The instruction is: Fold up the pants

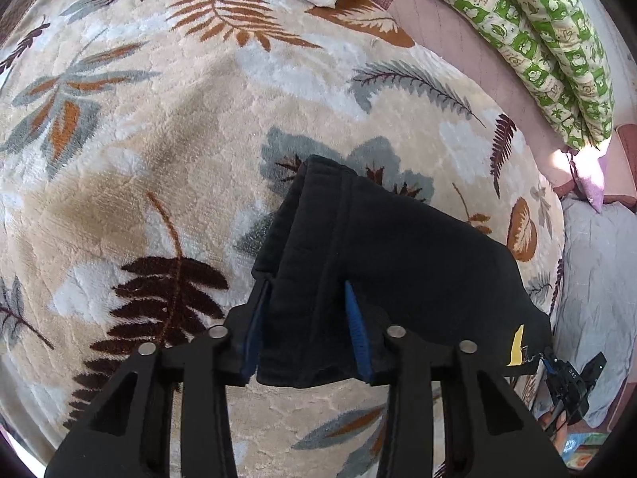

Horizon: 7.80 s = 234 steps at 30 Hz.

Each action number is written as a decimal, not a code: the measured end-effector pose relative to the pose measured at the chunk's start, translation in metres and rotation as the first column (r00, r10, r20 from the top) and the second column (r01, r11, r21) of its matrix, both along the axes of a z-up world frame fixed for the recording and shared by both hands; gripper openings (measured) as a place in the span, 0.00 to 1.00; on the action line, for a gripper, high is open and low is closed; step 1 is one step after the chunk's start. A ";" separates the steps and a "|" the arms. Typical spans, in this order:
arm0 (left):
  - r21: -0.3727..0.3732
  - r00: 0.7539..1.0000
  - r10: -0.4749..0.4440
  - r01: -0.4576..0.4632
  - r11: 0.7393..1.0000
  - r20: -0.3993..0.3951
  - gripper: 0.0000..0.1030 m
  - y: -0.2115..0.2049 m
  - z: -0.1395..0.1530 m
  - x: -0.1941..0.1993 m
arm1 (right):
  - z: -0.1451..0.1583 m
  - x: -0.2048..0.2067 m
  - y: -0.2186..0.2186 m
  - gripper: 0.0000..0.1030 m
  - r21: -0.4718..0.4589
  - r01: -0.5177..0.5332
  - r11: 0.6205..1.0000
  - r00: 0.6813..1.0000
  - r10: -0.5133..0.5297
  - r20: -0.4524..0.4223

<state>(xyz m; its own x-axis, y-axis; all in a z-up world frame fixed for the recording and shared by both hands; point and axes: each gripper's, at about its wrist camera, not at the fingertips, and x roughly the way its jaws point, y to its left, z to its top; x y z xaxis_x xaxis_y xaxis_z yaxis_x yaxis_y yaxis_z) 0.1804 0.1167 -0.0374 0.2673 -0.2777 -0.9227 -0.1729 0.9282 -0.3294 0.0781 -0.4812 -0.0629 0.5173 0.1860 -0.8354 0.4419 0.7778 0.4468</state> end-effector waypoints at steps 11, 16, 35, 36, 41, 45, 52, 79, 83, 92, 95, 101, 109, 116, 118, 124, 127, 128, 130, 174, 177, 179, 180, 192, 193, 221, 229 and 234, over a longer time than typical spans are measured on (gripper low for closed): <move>0.078 0.998 -0.039 0.035 0.996 0.046 0.26 0.002 0.001 -0.006 | 0.034 -0.046 -0.003 0.12 0.005 0.031 1.000 0.987 -0.031 0.156; 0.118 0.997 -0.058 0.053 0.992 0.044 0.29 0.000 -0.003 -0.010 | -0.001 -0.053 -0.006 0.12 -0.011 0.045 0.999 0.994 -0.043 0.101; 0.134 0.982 -0.178 0.169 0.976 0.060 0.53 -0.007 0.058 0.024 | 0.115 0.054 0.157 0.32 -0.140 -0.508 0.850 0.831 0.527 0.179; 0.154 0.980 -0.196 0.187 0.970 0.042 0.53 -0.011 0.053 0.030 | 0.107 0.069 0.178 0.31 -0.146 -0.542 0.828 0.813 0.560 0.157; 0.205 0.972 -0.237 0.230 0.951 0.007 0.53 -0.017 0.034 0.050 | 0.057 0.133 0.249 0.32 -0.140 -0.659 0.739 0.741 0.670 0.044; 0.178 0.972 -0.232 0.233 0.956 -0.027 0.53 -0.013 0.019 0.061 | 0.026 0.164 0.271 0.32 -0.146 -0.711 0.687 0.698 0.716 -0.026; 0.149 0.967 -0.245 0.252 0.956 -0.063 0.53 -0.014 0.003 0.063 | 0.004 0.167 0.279 0.32 -0.126 -0.789 0.602 0.612 0.787 -0.074; 0.360 0.812 -0.582 0.553 0.752 -0.031 0.53 -0.119 0.033 0.066 | 0.005 0.145 0.302 0.43 -0.199 -0.944 0.262 0.294 0.943 -0.156; 0.345 0.858 -0.512 0.493 0.799 -0.039 0.53 -0.087 0.035 0.072 | 0.010 0.139 0.322 0.44 -0.285 -0.934 0.214 0.269 0.948 -0.172; 0.233 0.930 -0.356 0.368 0.900 -0.095 0.53 -0.004 0.018 0.072 | 0.007 0.136 0.332 0.40 -0.303 -0.937 0.173 0.235 0.955 -0.181; 0.205 0.934 -0.341 0.357 0.911 -0.111 0.54 0.000 0.011 0.070 | 0.013 0.131 0.338 0.40 -0.351 -0.923 0.159 0.233 0.956 -0.180; 0.166 0.926 -0.368 0.377 0.911 -0.086 0.53 -0.002 0.015 0.056 | 0.016 0.122 0.341 0.39 -0.427 -0.894 0.135 0.238 0.951 -0.197; 0.071 0.915 -0.388 0.397 0.915 -0.115 0.55 -0.005 -0.004 0.052 | 0.012 0.122 0.350 0.32 -0.428 -0.899 0.096 0.204 0.956 -0.212; 0.006 0.938 -0.343 0.344 0.939 -0.060 0.31 -0.019 -0.013 0.048 | 0.008 0.131 0.348 0.15 -0.363 -0.923 0.127 0.209 0.958 -0.196; 0.021 0.947 -0.319 0.320 0.947 -0.045 0.30 -0.021 -0.011 0.046 | 0.008 0.130 0.345 0.07 -0.380 -0.915 0.138 0.223 0.956 -0.189; 0.072 0.957 -0.287 0.284 0.956 0.032 0.23 -0.021 0.010 0.044 | 0.027 0.134 0.337 0.05 -0.499 -0.844 0.197 0.308 0.939 -0.150; 0.116 0.956 -0.293 0.291 0.950 0.000 0.23 -0.028 -0.001 0.048 | 0.037 0.148 0.328 0.04 -0.512 -0.816 0.270 0.366 0.926 -0.095; 0.144 0.955 -0.297 0.295 0.945 -0.012 0.23 -0.030 -0.005 0.049 | 0.035 0.153 0.325 0.04 -0.494 -0.819 0.292 0.381 0.921 -0.087; 0.174 0.951 -0.307 0.307 0.936 -0.023 0.23 -0.032 -0.013 0.049 | 0.023 0.162 0.326 0.04 -0.477 -0.825 0.303 0.394 0.913 -0.102; 0.069 0.973 -0.224 0.227 0.971 -0.048 0.44 -0.012 -0.011 -0.008 | -0.007 -0.045 -0.013 0.44 0.127 -0.002 0.992 0.996 -0.010 0.091; 0.088 0.981 -0.195 0.196 0.977 -0.021 0.30 -0.010 -0.007 -0.005 | -0.005 -0.031 0.002 0.05 0.013 -0.055 0.998 0.997 0.054 0.062; 0.087 0.984 -0.178 0.178 0.980 -0.002 0.29 -0.008 -0.004 -0.004 | 0.004 -0.031 -0.001 0.05 -0.020 -0.040 0.999 0.996 0.041 0.081; 0.097 0.984 -0.176 0.174 0.980 0.006 0.28 -0.007 -0.005 -0.003 | 0.013 -0.031 -0.003 0.05 -0.029 -0.032 0.999 0.992 0.036 0.122; 0.267 0.969 -0.245 0.227 0.936 0.037 0.30 -0.024 -0.015 -0.003 | -0.019 -0.032 -0.015 0.05 -0.016 0.001 1.000 0.993 0.001 0.121; 0.250 0.974 -0.225 0.211 0.945 0.030 0.30 -0.021 -0.015 -0.001 | -0.019 -0.032 -0.014 0.05 -0.023 -0.002 1.000 0.993 0.004 0.120; 0.012 0.997 -0.057 0.057 0.998 -0.050 0.46 -0.004 0.000 0.047 | 0.001 0.033 -0.011 0.39 -0.011 -0.129 0.992 0.987 0.129 0.100; 0.061 0.998 -0.053 0.055 0.997 -0.034 0.27 -0.023 -0.004 0.050 | -0.001 0.046 -0.001 0.14 -0.134 -0.178 0.975 0.983 0.184 0.030; 0.189 0.998 -0.065 0.058 0.980 0.028 0.25 -0.028 0.002 0.052 | 0.015 0.035 -0.013 0.02 -0.146 -0.110 0.983 0.986 0.127 0.108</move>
<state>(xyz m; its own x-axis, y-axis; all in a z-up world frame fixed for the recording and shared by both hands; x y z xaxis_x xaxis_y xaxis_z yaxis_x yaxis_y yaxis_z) 0.2319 0.0888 -0.0359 0.2868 -0.1171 -0.9508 -0.1054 0.9826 -0.1528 0.1127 -0.4940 -0.0478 0.5934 0.1384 -0.7929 0.2944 0.8796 0.3738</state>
